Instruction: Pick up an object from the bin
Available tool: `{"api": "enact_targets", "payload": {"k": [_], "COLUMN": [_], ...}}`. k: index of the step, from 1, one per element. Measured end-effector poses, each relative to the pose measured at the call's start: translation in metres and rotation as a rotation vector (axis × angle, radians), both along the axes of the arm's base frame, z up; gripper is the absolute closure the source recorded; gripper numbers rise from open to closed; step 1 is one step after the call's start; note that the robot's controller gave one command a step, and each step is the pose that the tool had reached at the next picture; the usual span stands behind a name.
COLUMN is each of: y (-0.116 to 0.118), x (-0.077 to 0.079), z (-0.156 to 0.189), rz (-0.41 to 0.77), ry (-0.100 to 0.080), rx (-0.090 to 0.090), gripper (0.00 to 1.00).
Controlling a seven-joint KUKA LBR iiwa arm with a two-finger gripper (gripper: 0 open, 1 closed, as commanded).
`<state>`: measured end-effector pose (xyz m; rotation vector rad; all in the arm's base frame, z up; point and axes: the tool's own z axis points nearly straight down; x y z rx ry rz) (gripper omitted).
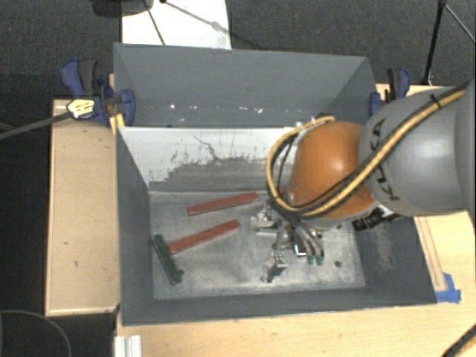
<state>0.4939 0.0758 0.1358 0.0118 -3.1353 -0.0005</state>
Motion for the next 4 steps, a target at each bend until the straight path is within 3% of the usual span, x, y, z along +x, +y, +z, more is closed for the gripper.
{"api": "enact_targets", "payload": {"k": [1,2,3,4], "y": [0.0,0.048,0.048,0.044], "x": [0.002,0.062,0.062,0.079], "z": [0.004,-0.059,-0.059,0.104], "rz": [-0.002,0.087,0.087,0.065], "ry": [-0.008,-0.01,-0.01,-0.013], "rx": [0.001,0.002,0.002,0.001], "gripper": [0.0,1.0,1.0,1.0]}}
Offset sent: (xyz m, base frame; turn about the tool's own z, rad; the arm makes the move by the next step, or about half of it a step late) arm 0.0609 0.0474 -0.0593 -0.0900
